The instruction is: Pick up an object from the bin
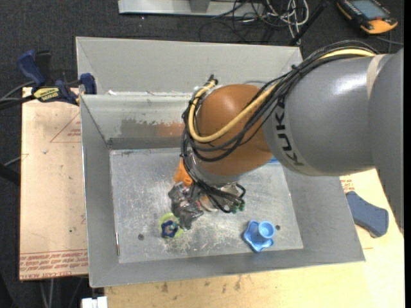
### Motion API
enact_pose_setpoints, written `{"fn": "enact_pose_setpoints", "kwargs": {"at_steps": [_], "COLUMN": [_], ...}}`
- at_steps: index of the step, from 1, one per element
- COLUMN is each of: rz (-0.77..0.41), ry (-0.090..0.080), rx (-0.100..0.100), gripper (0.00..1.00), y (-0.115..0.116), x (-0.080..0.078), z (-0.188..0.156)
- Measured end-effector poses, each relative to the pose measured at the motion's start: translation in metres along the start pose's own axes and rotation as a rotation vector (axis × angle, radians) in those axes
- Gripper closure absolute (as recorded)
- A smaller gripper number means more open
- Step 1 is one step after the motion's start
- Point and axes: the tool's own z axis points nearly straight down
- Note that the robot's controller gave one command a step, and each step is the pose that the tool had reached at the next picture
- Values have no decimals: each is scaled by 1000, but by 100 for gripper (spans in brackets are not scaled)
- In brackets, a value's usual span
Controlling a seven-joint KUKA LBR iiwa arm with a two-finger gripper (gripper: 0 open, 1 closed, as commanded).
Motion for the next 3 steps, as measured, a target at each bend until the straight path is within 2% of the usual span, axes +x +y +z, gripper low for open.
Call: {"fn": "enact_pose_setpoints", "kwargs": {"at_steps": [1,2,3], "rz": [-20,-20,-148], "ry": [-7,-6,-2], "rx": [2,2,1], "gripper": [100,100,0], "y": [-2,-2,4], "x": [4,4,-5], "z": [-114,-114,19]}}
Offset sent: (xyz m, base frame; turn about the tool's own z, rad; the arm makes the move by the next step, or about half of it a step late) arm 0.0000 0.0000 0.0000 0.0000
